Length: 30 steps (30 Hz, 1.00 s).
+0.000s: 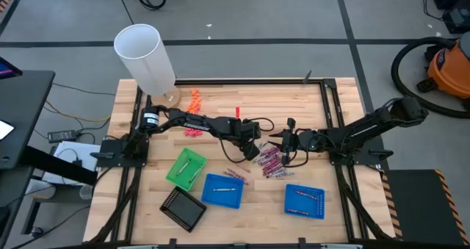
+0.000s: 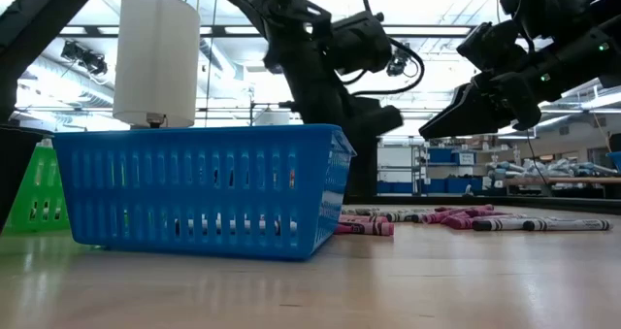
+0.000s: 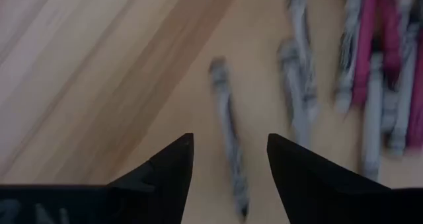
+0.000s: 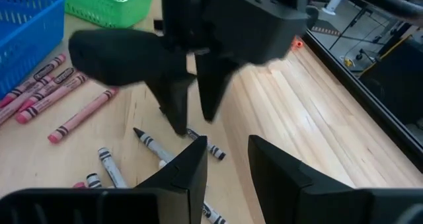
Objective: Sort crayons
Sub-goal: Put the black crayon into the green basket
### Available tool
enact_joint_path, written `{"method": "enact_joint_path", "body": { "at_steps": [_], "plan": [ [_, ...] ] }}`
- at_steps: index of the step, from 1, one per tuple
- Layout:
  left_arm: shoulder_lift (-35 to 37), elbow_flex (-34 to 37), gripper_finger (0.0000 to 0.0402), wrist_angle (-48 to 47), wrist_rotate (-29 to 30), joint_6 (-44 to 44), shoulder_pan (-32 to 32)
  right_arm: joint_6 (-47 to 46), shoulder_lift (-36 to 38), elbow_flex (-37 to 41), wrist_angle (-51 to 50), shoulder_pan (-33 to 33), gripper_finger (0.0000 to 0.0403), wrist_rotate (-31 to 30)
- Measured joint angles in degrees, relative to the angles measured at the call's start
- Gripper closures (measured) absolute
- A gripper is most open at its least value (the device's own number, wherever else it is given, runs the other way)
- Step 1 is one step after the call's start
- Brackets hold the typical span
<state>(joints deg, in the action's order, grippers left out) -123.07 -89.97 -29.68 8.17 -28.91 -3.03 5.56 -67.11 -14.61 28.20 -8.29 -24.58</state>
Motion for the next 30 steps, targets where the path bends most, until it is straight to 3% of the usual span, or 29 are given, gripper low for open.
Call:
{"method": "enact_joint_path", "body": {
  "at_steps": [21, 30],
  "plan": [
    [-3.71, -0.29, 0.0211, -0.45, 0.95, 2.80, 0.48, -1.93, -0.35, -0.04, 1.04, -0.17, 0.0283, 2.17],
    [-3.84, -0.18, 0.0270, -1.35, 1.06, 3.90, 0.42, -1.66, -0.35, -0.04, 0.90, -0.20, 0.0283, 2.19]
  ]
}}
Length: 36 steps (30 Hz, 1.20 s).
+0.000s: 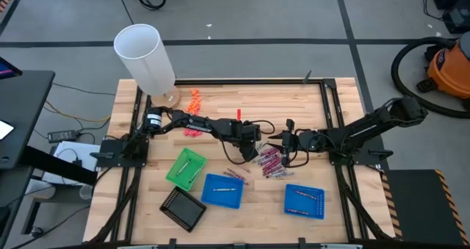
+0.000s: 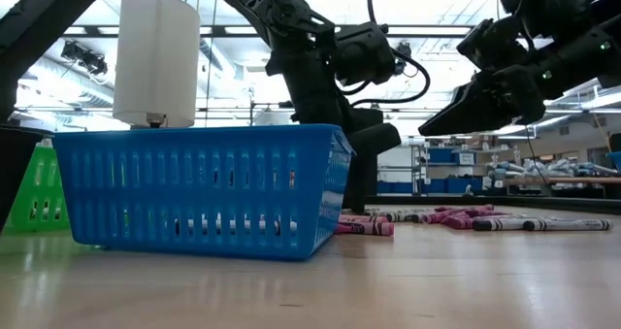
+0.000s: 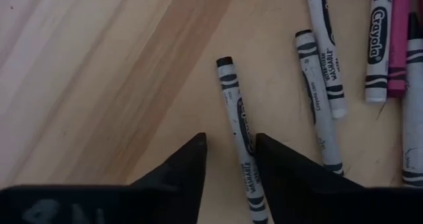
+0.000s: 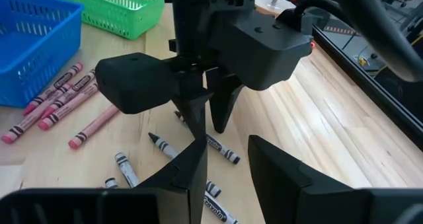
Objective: Sort crayons
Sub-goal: Put the black crayon into the green basket
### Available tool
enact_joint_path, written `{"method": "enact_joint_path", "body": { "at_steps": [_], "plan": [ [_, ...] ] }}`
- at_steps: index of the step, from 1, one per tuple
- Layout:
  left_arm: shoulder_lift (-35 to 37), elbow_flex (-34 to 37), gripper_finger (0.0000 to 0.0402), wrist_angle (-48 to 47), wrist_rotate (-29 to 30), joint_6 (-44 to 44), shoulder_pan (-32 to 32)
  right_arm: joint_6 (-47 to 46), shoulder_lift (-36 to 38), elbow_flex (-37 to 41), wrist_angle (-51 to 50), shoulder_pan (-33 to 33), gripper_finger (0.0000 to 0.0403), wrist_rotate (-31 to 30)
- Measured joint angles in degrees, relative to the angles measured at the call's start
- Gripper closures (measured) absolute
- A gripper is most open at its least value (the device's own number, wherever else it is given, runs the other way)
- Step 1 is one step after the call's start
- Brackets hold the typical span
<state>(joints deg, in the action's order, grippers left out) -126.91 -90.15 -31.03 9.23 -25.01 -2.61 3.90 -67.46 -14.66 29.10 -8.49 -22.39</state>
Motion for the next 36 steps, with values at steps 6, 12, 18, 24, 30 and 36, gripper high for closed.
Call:
{"method": "enact_joint_path", "body": {
  "at_steps": [6, 12, 18, 24, 30, 36],
  "plan": [
    [-0.04, 0.02, 0.0327, 0.11, 0.70, 0.20, -0.23, 0.10, 0.02, 0.00, -0.02, 0.00, 0.0283, 0.98],
    [0.39, 0.01, 0.0387, -0.16, -0.04, 2.71, -1.55, 0.13, 0.02, 0.00, -0.09, -0.01, 0.0283, 1.35],
    [0.26, -2.59, 0.0389, -2.59, -1.57, 3.73, -2.56, -0.17, 0.02, 0.02, -0.65, -0.20, 0.0283, 1.49],
    [-0.40, -8.76, 0.0388, -9.58, 1.65, 6.90, -3.02, -0.31, 0.02, 0.02, -0.69, -0.20, 0.0283, 1.43],
    [-0.17, -14.19, 0.0388, -17.05, 3.66, 9.42, -1.82, -0.96, 0.04, 0.04, -1.76, -0.26, 0.0283, -0.99],
    [0.00, -19.39, 0.0388, -26.22, 6.45, 9.14, 0.24, -1.23, 0.98, 0.04, -2.52, -0.37, 0.0283, -1.90]
  ]
}}
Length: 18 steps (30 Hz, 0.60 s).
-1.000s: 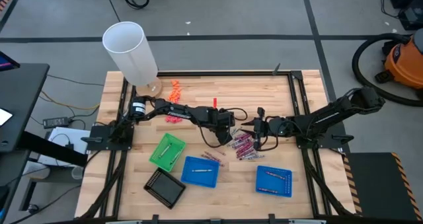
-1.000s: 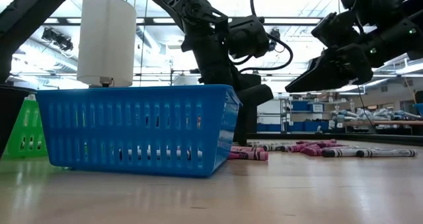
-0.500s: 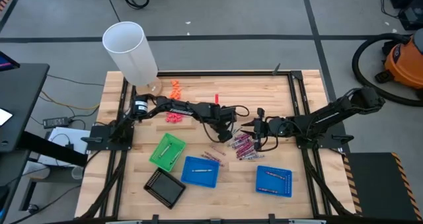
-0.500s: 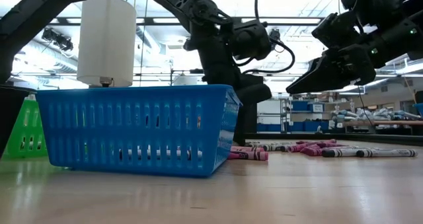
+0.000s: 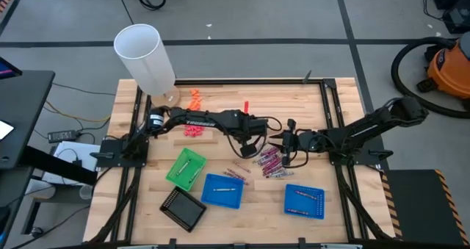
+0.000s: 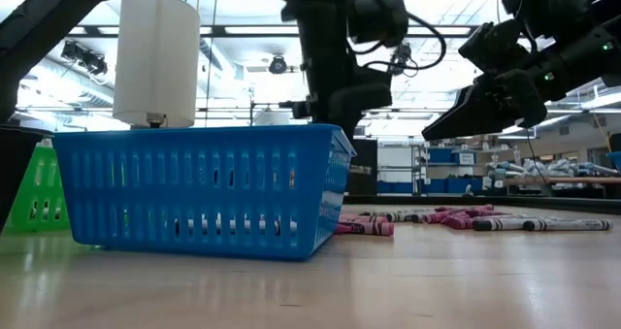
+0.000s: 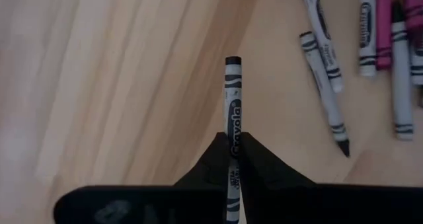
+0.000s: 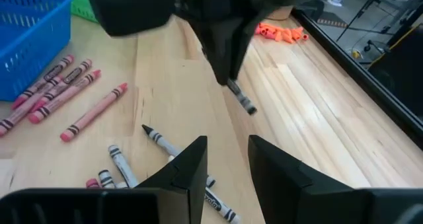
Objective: Sort crayons
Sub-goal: Put the black crayon into the green basket
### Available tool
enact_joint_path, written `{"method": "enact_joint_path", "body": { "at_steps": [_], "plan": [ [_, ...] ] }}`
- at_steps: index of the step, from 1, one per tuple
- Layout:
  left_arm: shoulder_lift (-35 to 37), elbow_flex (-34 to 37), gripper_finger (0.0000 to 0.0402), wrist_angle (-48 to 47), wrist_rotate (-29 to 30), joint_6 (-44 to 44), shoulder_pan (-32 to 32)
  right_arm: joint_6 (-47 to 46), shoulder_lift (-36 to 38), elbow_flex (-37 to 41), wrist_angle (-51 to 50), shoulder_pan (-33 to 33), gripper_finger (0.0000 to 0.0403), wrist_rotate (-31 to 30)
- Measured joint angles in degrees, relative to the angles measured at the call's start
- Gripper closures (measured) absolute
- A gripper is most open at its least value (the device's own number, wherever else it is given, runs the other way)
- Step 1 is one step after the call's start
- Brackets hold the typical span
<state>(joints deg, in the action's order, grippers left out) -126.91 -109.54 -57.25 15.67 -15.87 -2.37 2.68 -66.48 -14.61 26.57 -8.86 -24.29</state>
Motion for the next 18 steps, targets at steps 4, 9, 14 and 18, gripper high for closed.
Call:
{"method": "enact_joint_path", "body": {
  "at_steps": [4, 9, 14, 18],
  "plan": [
    [0.02, -2.17, 0.0388, -4.98, 2.82, -0.45, 2.21, -0.94, 0.22, 0.00, -0.85, -0.18, 0.0283, -0.07],
    [1.87, -1.52, 0.0388, -6.97, 4.91, 2.10, 5.19, -0.99, 0.18, 0.00, -0.68, -0.18, 0.0283, -0.07],
    [4.58, -1.55, 0.0388, -8.25, 7.61, 1.79, 6.88, -1.22, 0.31, 0.02, -0.84, -0.53, 0.0283, 0.17],
    [6.29, -1.54, 0.0388, -10.43, 8.61, 0.37, 8.50, -1.59, 0.27, 0.02, -1.28, -1.43, 0.0283, 0.19]
  ]
}}
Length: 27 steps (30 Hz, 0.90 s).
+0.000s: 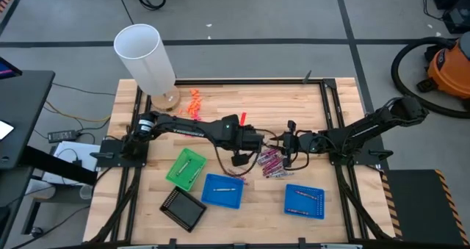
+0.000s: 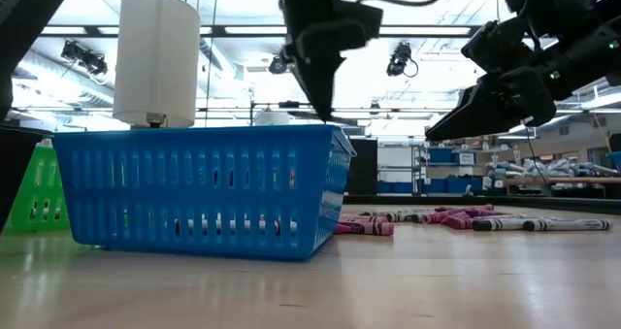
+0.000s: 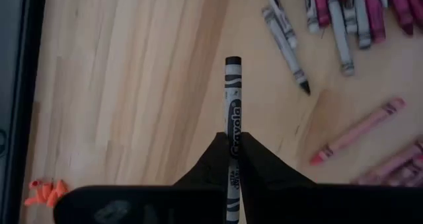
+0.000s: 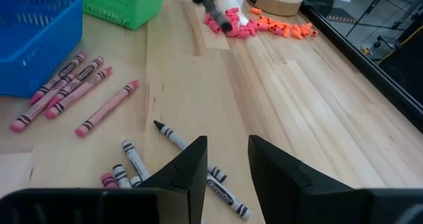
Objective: Sort crayons
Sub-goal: Put the black crayon into the green basket
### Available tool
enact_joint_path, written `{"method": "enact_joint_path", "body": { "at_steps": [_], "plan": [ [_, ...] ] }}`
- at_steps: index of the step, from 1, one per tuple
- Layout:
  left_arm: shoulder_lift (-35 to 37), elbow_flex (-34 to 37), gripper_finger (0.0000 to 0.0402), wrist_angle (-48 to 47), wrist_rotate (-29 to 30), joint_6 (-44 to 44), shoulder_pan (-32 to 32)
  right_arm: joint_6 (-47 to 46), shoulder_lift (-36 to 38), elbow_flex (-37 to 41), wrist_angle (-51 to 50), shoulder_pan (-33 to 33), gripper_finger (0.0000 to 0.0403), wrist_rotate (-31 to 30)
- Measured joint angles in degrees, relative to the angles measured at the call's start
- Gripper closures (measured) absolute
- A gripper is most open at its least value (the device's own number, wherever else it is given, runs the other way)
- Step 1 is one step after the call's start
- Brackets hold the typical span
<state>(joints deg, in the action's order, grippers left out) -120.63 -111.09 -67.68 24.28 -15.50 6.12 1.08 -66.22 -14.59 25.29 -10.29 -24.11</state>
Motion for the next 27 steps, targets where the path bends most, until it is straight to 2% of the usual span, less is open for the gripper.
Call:
{"method": "enact_joint_path", "body": {
  "at_steps": [5, 16, 20, 27],
  "plan": [
    [0.60, 0.00, 0.0388, -2.95, 3.67, -0.17, 2.91, -0.04, 0.00, 0.00, 0.01, -0.51, 0.0283, -0.21],
    [0.60, 0.00, 0.0388, -9.68, 4.62, -4.36, 8.72, -1.17, 0.00, 0.00, -0.11, -1.70, 0.0283, -0.30],
    [0.60, 0.00, 0.0388, -10.37, 4.25, -5.48, 10.12, -1.55, 0.00, 0.00, -0.15, -1.76, 0.0283, -0.28],
    [1.21, 0.02, 0.0388, -10.08, 0.04, -8.63, 14.16, -2.56, 0.00, -0.01, -0.19, -2.74, 0.0283, -0.25]
  ]
}}
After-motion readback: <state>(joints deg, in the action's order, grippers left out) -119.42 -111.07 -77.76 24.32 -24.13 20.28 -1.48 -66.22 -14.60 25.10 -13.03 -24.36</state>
